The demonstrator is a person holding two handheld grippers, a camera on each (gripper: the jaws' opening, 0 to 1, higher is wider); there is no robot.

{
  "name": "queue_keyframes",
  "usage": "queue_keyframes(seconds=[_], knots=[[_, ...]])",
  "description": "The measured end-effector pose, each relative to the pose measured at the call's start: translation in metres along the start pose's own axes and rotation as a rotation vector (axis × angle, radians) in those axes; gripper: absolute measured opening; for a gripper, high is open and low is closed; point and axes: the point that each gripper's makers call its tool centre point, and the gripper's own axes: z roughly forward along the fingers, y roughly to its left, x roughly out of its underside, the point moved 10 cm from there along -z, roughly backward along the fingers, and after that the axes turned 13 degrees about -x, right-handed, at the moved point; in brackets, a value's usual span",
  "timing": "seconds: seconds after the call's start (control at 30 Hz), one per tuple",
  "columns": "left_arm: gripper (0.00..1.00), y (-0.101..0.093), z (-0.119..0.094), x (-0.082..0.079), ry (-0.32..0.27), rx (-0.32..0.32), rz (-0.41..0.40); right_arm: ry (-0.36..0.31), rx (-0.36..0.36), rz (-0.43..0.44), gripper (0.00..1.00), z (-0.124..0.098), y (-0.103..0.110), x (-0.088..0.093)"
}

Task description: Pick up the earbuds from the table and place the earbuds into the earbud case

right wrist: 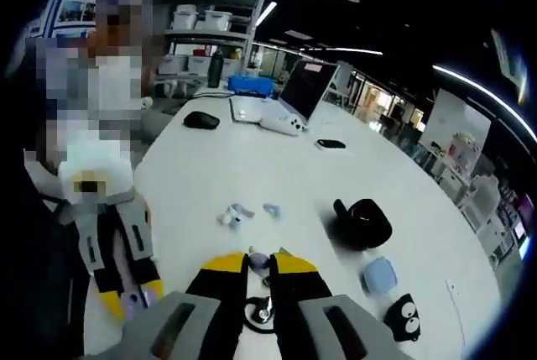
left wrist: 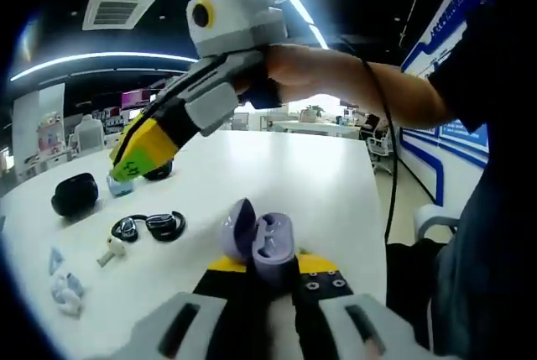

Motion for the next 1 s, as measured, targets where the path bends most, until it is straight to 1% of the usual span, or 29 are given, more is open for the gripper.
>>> queue_keyframes(seconds=[0.13,0.3,0.53,0.73,0.87,1.0], knots=[[0.19,0.0,0.0,0.0,0.001,0.002,-0.001,-0.03,-0.01,0.029,0.1,-0.018,0.013,0.003],[0.19,-0.001,0.0,-0.001,0.0,0.002,0.001,-0.049,-0.011,0.051,0.1,-0.037,0.03,0.011],[0.19,-0.002,-0.001,-0.002,-0.002,-0.001,0.007,-0.106,-0.009,0.112,0.1,-0.054,0.052,0.023],[0.19,-0.003,-0.001,-0.003,-0.003,0.0,0.01,-0.155,-0.007,0.152,0.1,-0.06,0.068,0.03],[0.19,-0.003,-0.001,-0.003,-0.003,0.0,0.012,-0.195,-0.029,0.191,0.1,-0.058,0.078,0.034],[0.19,-0.003,-0.001,-0.003,-0.006,-0.001,0.016,-0.219,-0.04,0.217,0.1,-0.054,0.086,0.037]])
